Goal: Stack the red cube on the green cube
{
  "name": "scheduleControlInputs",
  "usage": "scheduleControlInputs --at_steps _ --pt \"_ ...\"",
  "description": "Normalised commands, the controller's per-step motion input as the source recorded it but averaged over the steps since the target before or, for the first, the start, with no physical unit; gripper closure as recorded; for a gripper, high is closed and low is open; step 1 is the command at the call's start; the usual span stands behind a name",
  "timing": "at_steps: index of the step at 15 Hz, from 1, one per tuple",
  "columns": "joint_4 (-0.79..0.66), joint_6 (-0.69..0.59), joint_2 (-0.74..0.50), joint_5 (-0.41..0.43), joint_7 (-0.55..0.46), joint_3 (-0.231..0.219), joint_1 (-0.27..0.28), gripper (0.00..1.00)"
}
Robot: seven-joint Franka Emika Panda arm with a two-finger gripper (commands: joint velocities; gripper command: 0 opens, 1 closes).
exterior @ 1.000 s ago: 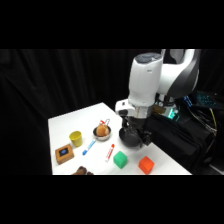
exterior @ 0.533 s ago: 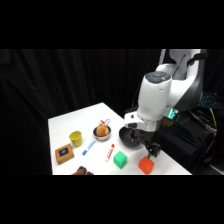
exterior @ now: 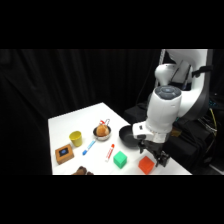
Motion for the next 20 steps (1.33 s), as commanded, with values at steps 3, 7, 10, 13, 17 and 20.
scheduleControlInputs --at_steps 3,7,10,13,17,20 --pt "0.08 0.2 0.16 0.01 0.13 -0.102 0.152 0.0" --pt "0.09 0.22 0.16 -0.045 0.15 -0.17 0.187 0.0" --pt "0.1 0.22 0.16 -0.084 0.18 -0.212 0.22 0.0" --pt "0.11 0.17 0.16 -0.069 0.15 -0.19 0.195 0.0" --pt "0.11 0.14 0.13 -0.043 0.12 -0.151 0.155 0.03" --pt "0.08 0.14 0.1 -0.05 0.16 -0.159 0.175 0.3"
